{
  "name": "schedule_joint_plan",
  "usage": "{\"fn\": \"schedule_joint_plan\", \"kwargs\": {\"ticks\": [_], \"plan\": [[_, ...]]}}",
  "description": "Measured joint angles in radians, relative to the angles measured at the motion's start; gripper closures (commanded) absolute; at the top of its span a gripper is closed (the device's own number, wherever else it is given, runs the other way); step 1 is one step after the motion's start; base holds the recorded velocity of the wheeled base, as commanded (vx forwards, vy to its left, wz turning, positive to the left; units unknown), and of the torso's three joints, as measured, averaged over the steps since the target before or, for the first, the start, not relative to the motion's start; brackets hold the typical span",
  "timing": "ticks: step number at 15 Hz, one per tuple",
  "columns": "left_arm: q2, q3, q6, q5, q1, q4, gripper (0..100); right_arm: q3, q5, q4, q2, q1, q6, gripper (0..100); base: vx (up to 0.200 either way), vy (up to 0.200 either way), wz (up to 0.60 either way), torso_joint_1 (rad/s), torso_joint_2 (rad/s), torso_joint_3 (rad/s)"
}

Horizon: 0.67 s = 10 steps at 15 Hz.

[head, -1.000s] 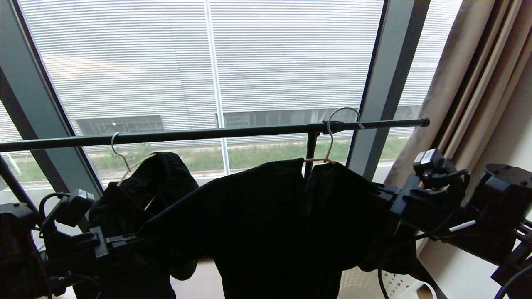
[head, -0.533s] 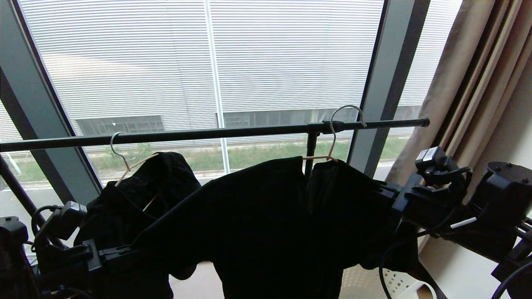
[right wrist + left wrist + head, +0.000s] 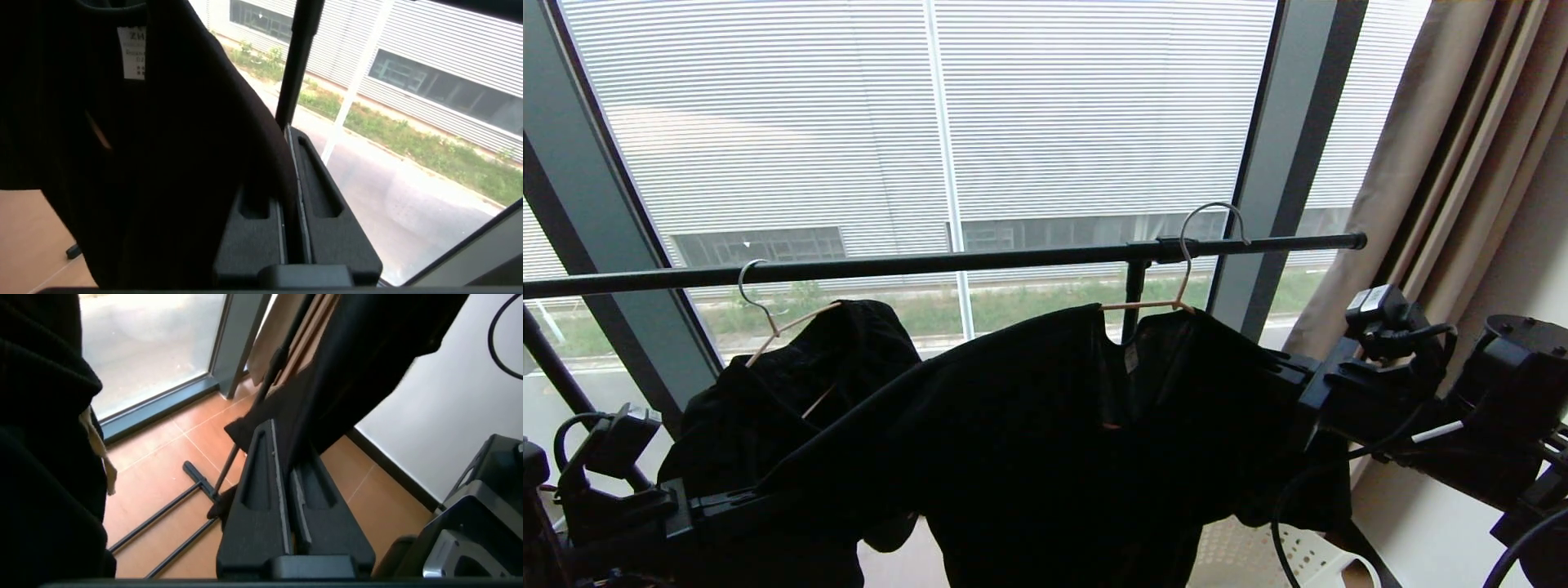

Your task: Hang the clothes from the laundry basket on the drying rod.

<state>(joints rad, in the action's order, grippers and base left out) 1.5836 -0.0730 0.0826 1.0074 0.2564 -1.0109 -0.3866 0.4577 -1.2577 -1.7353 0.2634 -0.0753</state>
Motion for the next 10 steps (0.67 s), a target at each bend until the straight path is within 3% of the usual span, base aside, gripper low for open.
{"fn": "schedule_joint_plan", "kwargs": {"ticks": [6, 10], "plan": [[0.0, 0.005, 0.002, 0.002, 0.011, -0.001, 100, -0.002, 0.0, 0.0, 0.002, -0.011, 0.0, 100, 0.0, 0.0, 0.0, 0.0, 0.0, 0.0], [0.0, 0.005, 0.003, 0.002, 0.011, -0.001, 100, -0.004, 0.047, -0.001, 0.007, -0.032, 0.014, 100, 0.0, 0.0, 0.0, 0.0, 0.0, 0.0]]}}
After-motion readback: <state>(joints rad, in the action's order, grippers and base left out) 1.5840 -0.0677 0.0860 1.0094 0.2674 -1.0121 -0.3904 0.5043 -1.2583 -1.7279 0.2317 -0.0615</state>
